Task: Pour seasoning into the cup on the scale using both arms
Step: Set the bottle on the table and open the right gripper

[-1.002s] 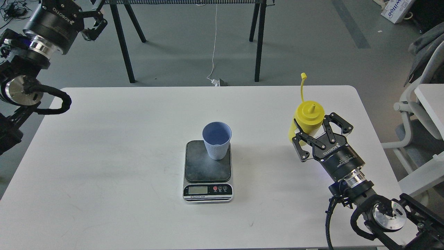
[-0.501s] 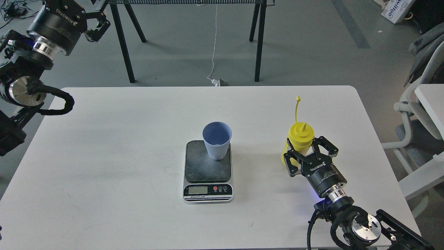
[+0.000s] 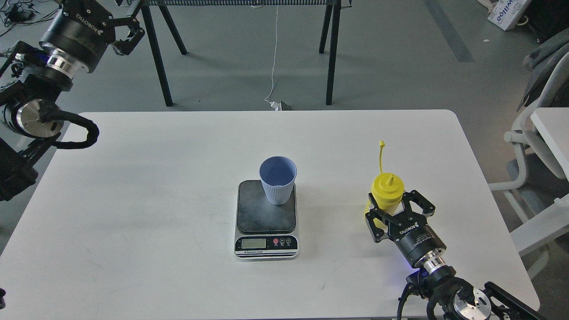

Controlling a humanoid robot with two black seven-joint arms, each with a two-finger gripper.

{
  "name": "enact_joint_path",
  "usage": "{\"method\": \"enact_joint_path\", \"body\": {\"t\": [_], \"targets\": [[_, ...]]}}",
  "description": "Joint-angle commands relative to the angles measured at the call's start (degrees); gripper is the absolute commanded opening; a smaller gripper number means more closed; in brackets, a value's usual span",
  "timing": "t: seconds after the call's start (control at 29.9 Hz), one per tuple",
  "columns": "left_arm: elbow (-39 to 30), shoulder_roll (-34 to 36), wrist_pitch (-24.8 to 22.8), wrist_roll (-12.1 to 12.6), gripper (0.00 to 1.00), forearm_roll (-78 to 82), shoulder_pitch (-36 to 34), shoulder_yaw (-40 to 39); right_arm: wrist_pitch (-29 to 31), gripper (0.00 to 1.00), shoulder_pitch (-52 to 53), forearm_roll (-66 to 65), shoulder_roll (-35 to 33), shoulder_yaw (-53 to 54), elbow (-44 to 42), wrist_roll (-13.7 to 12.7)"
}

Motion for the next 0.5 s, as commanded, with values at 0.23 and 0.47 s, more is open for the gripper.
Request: {"method": "enact_joint_path", "body": {"t": [0.23, 0.47], "targets": [[0.0, 0.8, -0.3, 0.0, 1.00, 0.0, -0.1, 0.0, 0.1, 0.99, -2.5, 0.0, -2.2, -0.3, 3.0, 0.8], [0.0, 0.8, -0.3, 0.0, 1.00, 0.0, -0.1, -0.1, 0.1, 0.99, -8.4, 0.0, -8.3, 0.2, 10.1, 0.9]]}}
